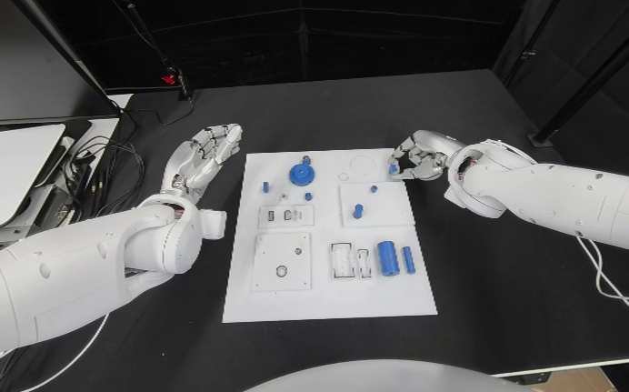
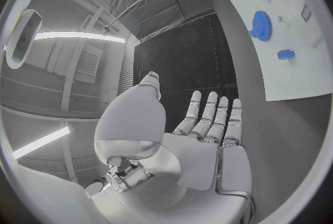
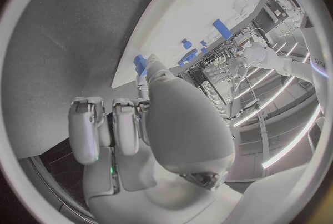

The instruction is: Assemble the parts on the task board

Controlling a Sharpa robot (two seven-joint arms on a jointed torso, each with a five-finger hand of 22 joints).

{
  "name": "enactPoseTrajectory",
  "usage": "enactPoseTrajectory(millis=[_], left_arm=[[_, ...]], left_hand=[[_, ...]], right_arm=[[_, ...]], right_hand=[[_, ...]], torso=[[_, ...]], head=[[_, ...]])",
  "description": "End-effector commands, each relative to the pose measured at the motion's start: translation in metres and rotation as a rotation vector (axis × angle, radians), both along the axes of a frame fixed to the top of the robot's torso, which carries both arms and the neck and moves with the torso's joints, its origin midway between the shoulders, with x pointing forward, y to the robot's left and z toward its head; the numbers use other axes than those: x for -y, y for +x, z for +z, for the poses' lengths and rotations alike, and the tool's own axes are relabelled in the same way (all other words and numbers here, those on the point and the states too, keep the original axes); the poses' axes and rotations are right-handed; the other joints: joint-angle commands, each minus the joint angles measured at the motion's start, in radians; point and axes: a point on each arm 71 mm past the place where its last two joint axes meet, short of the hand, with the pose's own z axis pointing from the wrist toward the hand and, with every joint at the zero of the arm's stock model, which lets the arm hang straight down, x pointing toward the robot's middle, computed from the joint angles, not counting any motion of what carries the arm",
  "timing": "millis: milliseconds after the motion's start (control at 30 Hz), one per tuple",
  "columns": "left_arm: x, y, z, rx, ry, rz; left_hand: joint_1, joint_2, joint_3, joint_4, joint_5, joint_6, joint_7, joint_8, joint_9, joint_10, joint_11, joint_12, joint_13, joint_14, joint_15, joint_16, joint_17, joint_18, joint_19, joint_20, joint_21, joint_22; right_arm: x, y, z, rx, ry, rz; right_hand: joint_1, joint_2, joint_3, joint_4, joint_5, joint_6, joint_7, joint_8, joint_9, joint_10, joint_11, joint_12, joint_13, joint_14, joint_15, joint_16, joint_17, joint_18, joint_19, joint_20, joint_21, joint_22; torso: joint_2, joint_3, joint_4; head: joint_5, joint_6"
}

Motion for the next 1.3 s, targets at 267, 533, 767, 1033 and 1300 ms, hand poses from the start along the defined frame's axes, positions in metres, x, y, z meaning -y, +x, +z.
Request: enactPoseTrajectory(millis=[267, 533, 767, 1033, 1300], left_arm=[[0.001, -0.005, 0.02, 0.277, -0.067, -0.022], [0.001, -0.006, 0.02, 0.275, -0.07, -0.025], [0.0, -0.006, 0.02, 0.273, -0.07, -0.025], [0.0, -0.005, 0.02, 0.272, -0.068, -0.024], [-0.002, -0.005, 0.02, 0.272, -0.065, -0.02]], left_hand=[[0.0, 0.006, 0.005, -0.002, 0.004, 0.002, 0.15, 0.004, -0.002, 0.002, 0.005, 0.004, -0.002, -0.001, 0.008, 0.007, 0.001, -0.014, -0.002, 0.008, 0.006, 0.002], [0.001, 0.008, 0.005, -0.002, 0.005, 0.002, 0.151, 0.004, -0.001, 0.002, 0.006, 0.005, -0.002, -0.001, 0.009, 0.008, 0.002, -0.014, -0.002, 0.009, 0.007, 0.002], [0.001, 0.008, 0.005, -0.002, 0.005, 0.003, 0.151, 0.004, -0.001, 0.002, 0.006, 0.005, -0.002, -0.001, 0.009, 0.008, 0.002, -0.015, -0.002, 0.009, 0.007, 0.002], [0.001, 0.011, 0.005, -0.002, 0.006, 0.003, 0.151, 0.004, -0.001, 0.002, 0.006, 0.005, -0.002, -0.001, 0.009, 0.008, 0.002, -0.015, -0.002, 0.009, 0.008, 0.002], [0.001, 0.011, 0.005, -0.002, 0.006, 0.003, 0.151, 0.004, -0.001, 0.002, 0.006, 0.005, -0.002, -0.001, 0.009, 0.008, 0.002, -0.015, -0.002, 0.009, 0.008, 0.002]], right_arm=[[0.0, 0.001, -0.001, -0.018, -0.011, -0.009], [0.0, 0.001, -0.001, -0.02, -0.012, -0.013], [-0.003, 0.002, 0.002, 0.027, 0.002, -0.005], [-0.004, 0.001, 0.008, 0.101, 0.03, -0.001], [-0.01, -0.005, 0.016, 0.162, 0.132, -0.019]], right_hand=[[0.001, 0.009, 0.005, 0.006, -0.002, 0.023, -0.001, 0.008, 0.001, 0.108, 0.001, 0.003, 0.263, 0.104, 0.004, 0.002, 0.263, -0.007, 0.104, 0.004, 0.003, 0.263], [0.009, 0.027, 0.012, 0.003, 0.001, 0.044, -0.004, 0.011, 0.001, 0.108, 0.001, 0.003, 0.263, 0.104, 0.005, 0.002, 0.263, -0.007, 0.104, 0.004, 0.003, 0.263], [0.021, 0.103, 0.038, -0.007, 0.02, 0.114, -0.007, 0.023, 0.005, 0.108, 0.009, 0.003, 0.263, 0.104, 0.012, 0.002, 0.263, -0.007, 0.104, 0.01, 0.003, 0.263], [0.034, 0.119, 0.047, -0.024, 0.054, 0.15, 0.001, 0.027, 0.007, 0.108, 0.016, 0.003, 0.263, 0.104, 0.018, 0.002, 0.263, -0.007, 0.104, 0.014, 0.003, 0.263], [0.03, 0.115, 0.042, -0.027, 0.068, 0.154, 0.01, 0.022, 0.006, 0.108, 0.023, 0.003, 0.263, 0.104, 0.023, 0.002, 0.263, -0.007, 0.104, 0.017, 0.003, 0.263]], torso=[[0.0, 0.0001, 0.0], [0.0, 0.0, -0.0008], [0.0, 0.0004, 0.0002], [0.0, 0.0004, -0.0007], [-0.002, -0.0007, -0.0025]], head=[[-0.002, -0.001], [0.002, -0.002], [0.003, -0.006], [0.01, -0.009], [0.024, -0.01]])
